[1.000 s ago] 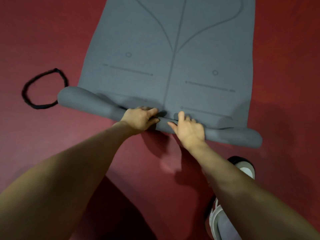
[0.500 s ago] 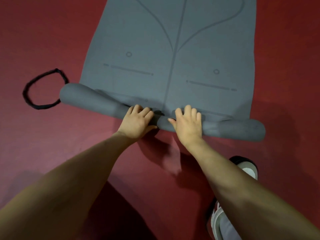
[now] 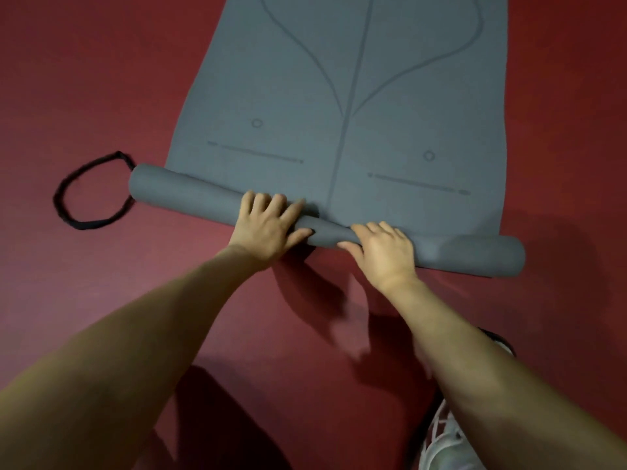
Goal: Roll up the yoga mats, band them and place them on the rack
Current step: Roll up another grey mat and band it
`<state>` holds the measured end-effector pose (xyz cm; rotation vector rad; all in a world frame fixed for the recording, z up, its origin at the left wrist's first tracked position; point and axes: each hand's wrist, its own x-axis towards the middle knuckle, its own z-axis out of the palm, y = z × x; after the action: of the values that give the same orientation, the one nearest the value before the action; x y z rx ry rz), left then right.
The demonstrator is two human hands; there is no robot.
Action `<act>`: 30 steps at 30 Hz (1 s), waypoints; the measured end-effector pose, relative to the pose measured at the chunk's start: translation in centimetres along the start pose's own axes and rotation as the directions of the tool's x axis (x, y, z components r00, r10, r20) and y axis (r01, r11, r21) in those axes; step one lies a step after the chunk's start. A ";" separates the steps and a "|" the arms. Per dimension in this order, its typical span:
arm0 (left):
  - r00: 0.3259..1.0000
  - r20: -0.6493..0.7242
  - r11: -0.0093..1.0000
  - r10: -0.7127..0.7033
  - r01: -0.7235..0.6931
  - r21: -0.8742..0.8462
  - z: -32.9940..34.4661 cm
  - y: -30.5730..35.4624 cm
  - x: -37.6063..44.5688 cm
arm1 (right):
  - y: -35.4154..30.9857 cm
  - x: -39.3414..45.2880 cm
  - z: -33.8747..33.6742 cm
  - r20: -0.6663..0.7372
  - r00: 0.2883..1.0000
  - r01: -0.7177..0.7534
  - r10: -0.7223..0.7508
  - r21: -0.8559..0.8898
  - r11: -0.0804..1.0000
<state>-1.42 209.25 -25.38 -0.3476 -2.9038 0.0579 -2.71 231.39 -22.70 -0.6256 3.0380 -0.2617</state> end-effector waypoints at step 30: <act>0.997 0.079 1.000 -0.007 0.007 0.007 -1.1 1.7 2.2 | -1.2 0.5 0.3 0.150 0.974 -0.155 0.169 -0.106 0.982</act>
<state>-2.88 211.39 -23.97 -0.3414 -2.9822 0.0828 -2.70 230.09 -22.81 -0.3782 2.9383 -0.0615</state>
